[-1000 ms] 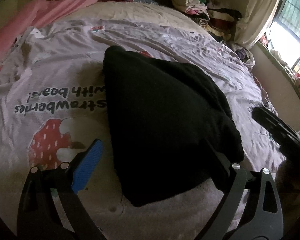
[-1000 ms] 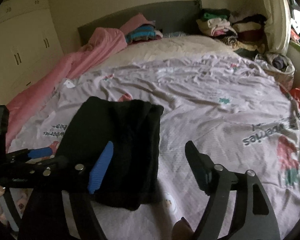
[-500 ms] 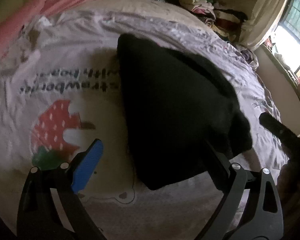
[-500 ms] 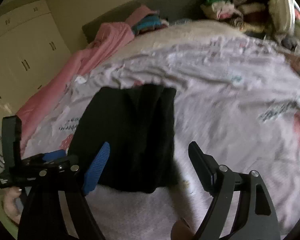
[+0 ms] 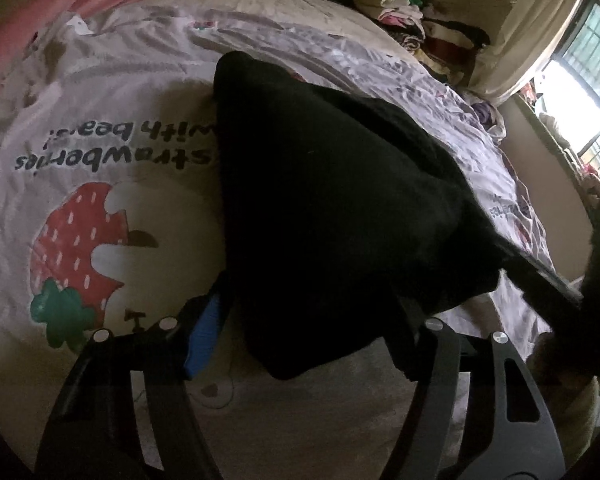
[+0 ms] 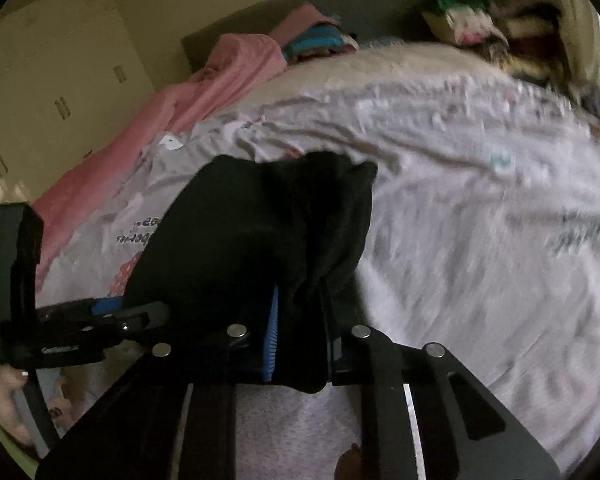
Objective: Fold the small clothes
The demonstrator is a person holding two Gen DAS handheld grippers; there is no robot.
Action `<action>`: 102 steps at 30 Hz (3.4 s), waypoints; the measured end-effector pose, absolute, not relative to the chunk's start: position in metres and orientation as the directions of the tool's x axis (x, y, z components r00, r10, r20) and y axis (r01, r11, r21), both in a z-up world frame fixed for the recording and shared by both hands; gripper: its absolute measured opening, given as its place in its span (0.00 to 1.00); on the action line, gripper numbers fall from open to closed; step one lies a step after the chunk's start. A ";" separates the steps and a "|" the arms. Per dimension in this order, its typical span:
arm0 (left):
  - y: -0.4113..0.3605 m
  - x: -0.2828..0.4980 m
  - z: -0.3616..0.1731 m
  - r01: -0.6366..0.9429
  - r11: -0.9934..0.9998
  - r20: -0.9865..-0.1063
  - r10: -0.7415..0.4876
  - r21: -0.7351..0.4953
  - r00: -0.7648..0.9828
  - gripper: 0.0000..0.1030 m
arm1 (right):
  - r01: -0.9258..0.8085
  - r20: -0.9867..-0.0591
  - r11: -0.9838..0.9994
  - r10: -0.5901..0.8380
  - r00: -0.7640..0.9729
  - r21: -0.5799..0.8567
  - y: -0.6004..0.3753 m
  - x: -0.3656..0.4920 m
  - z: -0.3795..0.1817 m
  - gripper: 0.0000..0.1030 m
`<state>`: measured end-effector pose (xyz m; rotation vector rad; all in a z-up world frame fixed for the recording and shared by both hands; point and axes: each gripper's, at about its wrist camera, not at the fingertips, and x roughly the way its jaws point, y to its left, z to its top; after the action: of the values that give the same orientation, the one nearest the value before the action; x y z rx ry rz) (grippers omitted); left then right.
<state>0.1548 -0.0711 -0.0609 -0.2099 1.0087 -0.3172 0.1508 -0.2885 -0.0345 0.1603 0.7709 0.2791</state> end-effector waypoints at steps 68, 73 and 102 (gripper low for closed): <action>-0.074 0.170 -0.050 0.201 0.944 -0.781 -0.328 -0.260 0.531 0.60 | 0.060 -0.751 0.981 0.103 0.652 0.187 -0.323 0.286 -0.056 0.42; -0.073 0.167 -0.048 0.199 0.941 -0.776 -0.338 -0.273 0.532 0.65 | 0.059 -0.741 0.980 0.105 0.663 0.191 -0.328 0.276 -0.046 0.59; -0.054 0.120 0.011 0.187 0.953 -0.695 -0.301 -0.237 0.653 0.91 | -0.090 -0.533 0.956 0.232 0.814 0.278 -0.309 0.136 0.054 0.96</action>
<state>0.1204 -0.0542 0.0109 -0.1493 0.8140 -0.2775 0.1362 -0.3093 0.0538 0.2465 0.5972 0.1736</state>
